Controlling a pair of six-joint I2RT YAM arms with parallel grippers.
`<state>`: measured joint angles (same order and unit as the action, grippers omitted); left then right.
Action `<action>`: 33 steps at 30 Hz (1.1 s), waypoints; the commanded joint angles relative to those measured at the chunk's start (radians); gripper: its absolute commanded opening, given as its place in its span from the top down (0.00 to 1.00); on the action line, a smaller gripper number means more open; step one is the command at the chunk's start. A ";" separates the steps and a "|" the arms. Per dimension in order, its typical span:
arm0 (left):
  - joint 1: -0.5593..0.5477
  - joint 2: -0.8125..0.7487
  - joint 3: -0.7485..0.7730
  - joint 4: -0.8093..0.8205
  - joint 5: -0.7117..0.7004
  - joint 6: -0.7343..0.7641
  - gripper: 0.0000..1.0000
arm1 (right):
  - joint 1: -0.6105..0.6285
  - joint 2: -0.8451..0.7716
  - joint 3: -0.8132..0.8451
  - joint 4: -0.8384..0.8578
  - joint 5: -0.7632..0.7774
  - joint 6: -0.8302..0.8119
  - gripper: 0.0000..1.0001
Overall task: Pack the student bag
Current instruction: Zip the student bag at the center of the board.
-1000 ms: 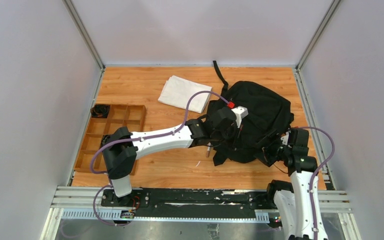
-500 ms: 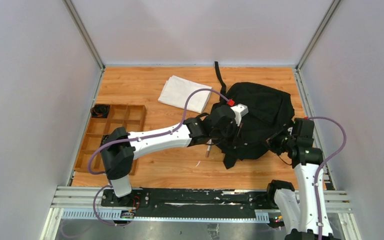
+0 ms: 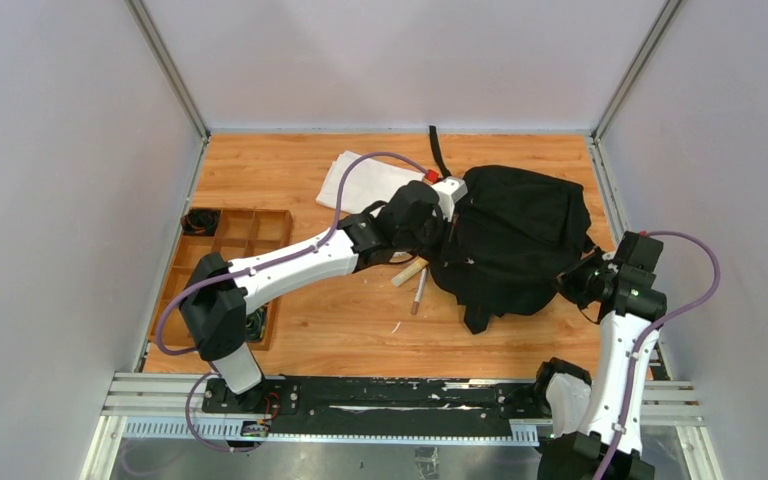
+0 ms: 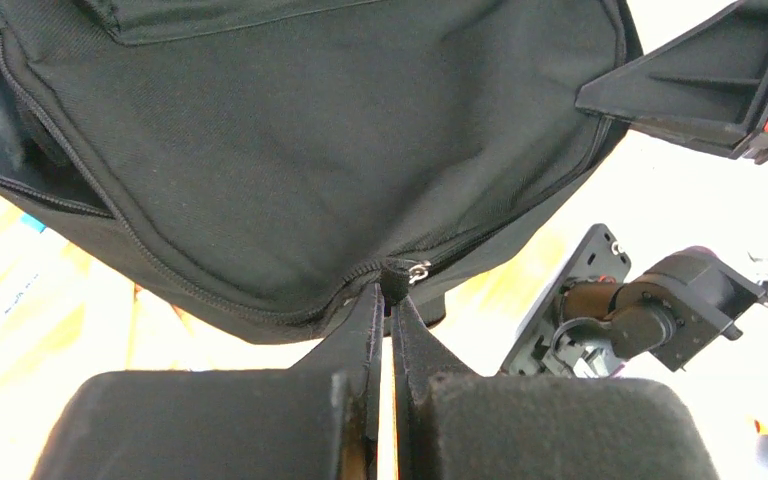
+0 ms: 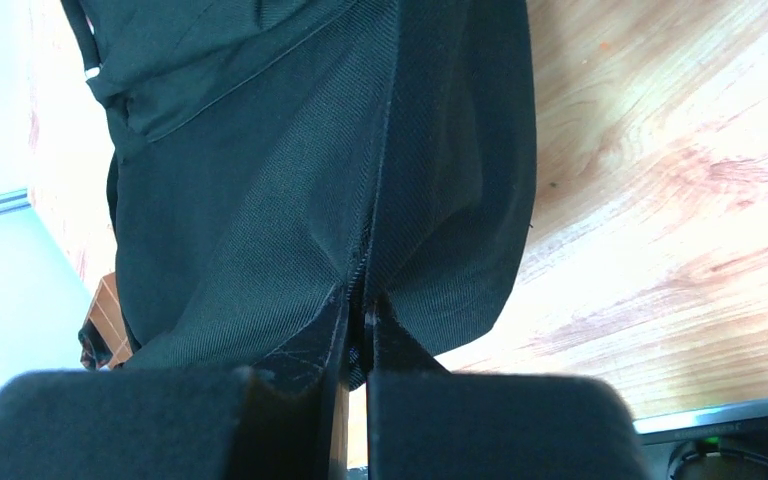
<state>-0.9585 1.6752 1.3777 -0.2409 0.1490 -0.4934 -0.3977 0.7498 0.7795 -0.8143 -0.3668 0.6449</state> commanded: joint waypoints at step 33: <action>-0.033 0.125 0.066 0.092 0.228 0.014 1.00 | 0.015 -0.148 0.034 -0.218 -0.233 -0.032 0.37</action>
<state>-0.9852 1.8091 1.4197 -0.1894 0.3378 -0.4755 -0.4686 0.6529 0.9066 -0.9375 -0.5247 0.5106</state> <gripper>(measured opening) 0.020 0.624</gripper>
